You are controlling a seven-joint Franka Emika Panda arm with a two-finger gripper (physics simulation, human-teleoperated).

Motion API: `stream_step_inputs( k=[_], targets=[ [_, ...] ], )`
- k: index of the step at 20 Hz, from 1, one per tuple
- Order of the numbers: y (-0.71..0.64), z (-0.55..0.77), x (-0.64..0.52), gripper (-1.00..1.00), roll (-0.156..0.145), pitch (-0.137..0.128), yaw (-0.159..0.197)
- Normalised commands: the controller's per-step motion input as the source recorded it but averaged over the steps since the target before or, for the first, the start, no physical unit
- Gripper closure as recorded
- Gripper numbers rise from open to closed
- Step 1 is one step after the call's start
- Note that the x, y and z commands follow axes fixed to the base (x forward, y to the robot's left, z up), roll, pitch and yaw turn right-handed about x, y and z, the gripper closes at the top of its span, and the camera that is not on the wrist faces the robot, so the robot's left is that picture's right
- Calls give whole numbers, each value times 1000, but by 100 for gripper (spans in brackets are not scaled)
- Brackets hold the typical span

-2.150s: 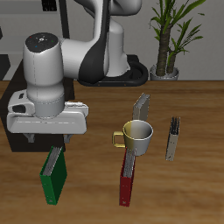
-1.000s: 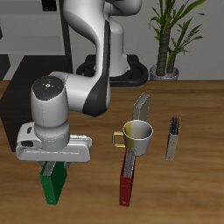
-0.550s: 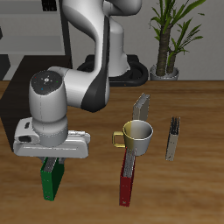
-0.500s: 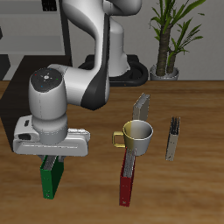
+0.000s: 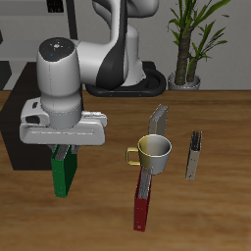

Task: Place the green book in the top region of the shelf

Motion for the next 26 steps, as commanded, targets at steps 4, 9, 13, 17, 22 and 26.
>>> stream_step_inputs(
  k=[4, 9, 13, 17, 22, 26],
  targets=[
    [170, 471, -455, 100, -12, -57, -14],
    [105, 340, -389, 100, -19, -41, -14],
    [117, 329, -458, 100, 3, -42, -8],
    [134, 327, -427, 100, -4, -50, -21],
    [189, 207, -309, 100, -19, -44, 1],
    [116, 82, -218, 100, -7, -17, -24]
  ],
)
